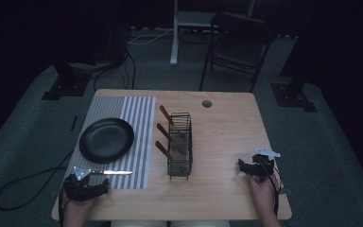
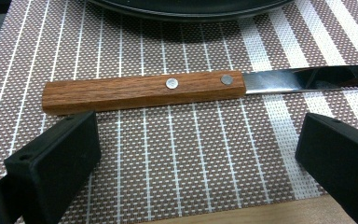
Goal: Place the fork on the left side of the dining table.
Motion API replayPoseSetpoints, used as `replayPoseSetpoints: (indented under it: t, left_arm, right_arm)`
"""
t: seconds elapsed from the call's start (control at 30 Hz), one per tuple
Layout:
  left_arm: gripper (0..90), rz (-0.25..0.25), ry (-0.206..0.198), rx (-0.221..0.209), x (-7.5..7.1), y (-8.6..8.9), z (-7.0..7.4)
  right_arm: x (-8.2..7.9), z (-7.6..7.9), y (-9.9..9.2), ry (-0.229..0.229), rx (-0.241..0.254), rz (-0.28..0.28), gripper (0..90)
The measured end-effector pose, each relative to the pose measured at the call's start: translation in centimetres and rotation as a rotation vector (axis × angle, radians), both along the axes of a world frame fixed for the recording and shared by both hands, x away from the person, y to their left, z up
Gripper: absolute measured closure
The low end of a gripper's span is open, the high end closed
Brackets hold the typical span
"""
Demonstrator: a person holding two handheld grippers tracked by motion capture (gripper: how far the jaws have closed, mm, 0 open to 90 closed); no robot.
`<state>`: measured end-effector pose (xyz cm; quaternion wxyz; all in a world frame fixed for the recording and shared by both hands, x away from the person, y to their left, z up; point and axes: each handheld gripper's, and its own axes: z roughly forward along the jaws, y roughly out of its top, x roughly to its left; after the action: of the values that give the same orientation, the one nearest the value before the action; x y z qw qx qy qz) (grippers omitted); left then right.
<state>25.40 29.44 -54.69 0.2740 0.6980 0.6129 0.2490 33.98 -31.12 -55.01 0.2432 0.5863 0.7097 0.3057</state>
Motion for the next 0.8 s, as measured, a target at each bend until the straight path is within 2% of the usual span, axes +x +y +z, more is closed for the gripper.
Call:
replayPoseSetpoints:
  t: [0.77, 0.8]
  left_arm:
    - [0.3, -0.004, 0.000, 0.002, -0.01, 0.01, 0.01]
    - [0.3, -0.001, 0.009, 0.003, 0.02, -0.01, 0.12]
  right_arm:
    - [0.00, 0.00, 0.00, 0.000, 0.000, 0.000, 12.0]
    - [0.00, 0.00, 0.00, 0.000, 0.000, 0.000, 12.0]
